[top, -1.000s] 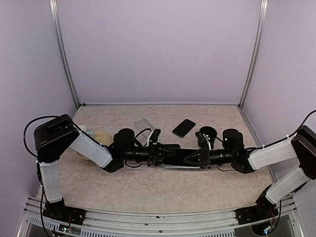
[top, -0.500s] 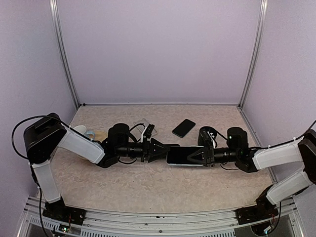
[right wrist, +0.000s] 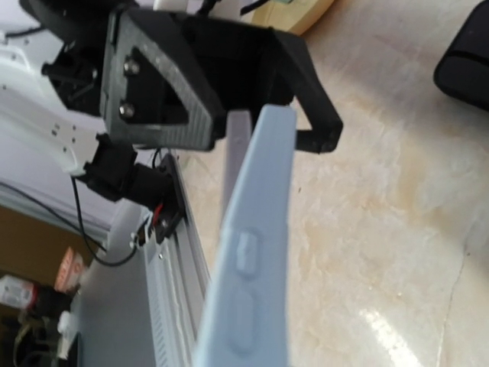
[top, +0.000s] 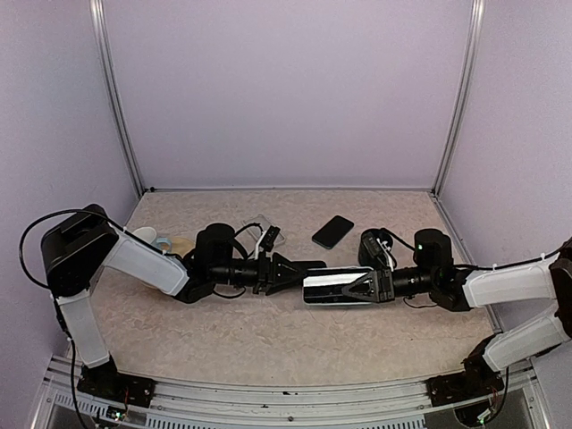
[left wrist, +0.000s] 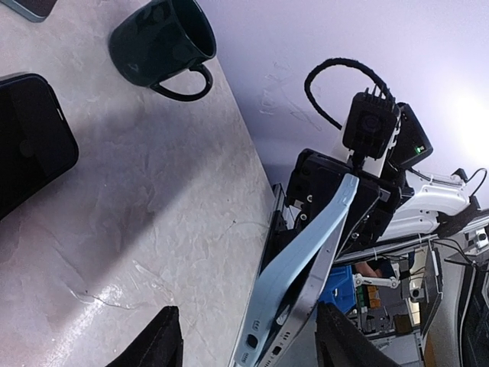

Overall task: Put the phone into the phone case
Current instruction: Press the phone case against the phone.

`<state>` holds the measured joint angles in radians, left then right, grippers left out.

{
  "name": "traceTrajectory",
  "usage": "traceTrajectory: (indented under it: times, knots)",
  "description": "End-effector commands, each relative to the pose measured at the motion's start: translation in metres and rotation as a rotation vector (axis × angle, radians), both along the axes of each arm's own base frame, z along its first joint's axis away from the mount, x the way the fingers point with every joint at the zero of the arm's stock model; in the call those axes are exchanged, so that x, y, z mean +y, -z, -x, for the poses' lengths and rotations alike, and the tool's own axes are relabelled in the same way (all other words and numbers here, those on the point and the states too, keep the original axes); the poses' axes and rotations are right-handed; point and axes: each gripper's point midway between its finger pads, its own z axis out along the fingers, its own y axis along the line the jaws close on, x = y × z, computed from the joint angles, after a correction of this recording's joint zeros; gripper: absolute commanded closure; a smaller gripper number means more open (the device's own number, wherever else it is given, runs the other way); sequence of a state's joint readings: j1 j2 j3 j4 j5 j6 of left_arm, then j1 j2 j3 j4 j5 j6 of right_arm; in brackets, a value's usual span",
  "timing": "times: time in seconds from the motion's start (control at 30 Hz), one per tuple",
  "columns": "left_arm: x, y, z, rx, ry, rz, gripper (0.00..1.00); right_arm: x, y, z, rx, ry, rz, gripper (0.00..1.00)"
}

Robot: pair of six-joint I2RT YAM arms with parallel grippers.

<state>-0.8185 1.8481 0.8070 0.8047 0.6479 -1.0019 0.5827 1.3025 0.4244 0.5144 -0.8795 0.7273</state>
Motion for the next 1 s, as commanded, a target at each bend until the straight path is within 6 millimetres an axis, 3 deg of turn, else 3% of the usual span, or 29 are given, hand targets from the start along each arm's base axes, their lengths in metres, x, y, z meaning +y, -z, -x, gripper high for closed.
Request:
traceTrajectory:
  times: [0.0,0.23,0.67,0.8,0.97]
  knots:
    - [0.001,-0.029,0.008,-0.087,0.052,0.078,0.41,0.003,-0.025,0.003,-0.151,-0.073,-0.045,0.95]
    - [-0.005,-0.046,0.029,-0.133,0.162,0.156,0.41,0.004,-0.021,0.010,-0.206,-0.139,-0.042,0.97]
    - [-0.012,-0.044,0.054,-0.148,0.280,0.170,0.42,0.003,-0.038,0.021,-0.313,-0.207,-0.086,0.98]
    - [-0.015,-0.046,0.062,-0.157,0.317,0.182,0.49,0.003,-0.037,0.022,-0.310,-0.208,-0.087,0.98]
    - [-0.019,-0.047,0.068,-0.163,0.343,0.192,0.67,0.003,-0.035,0.021,-0.308,-0.203,-0.080,0.98]
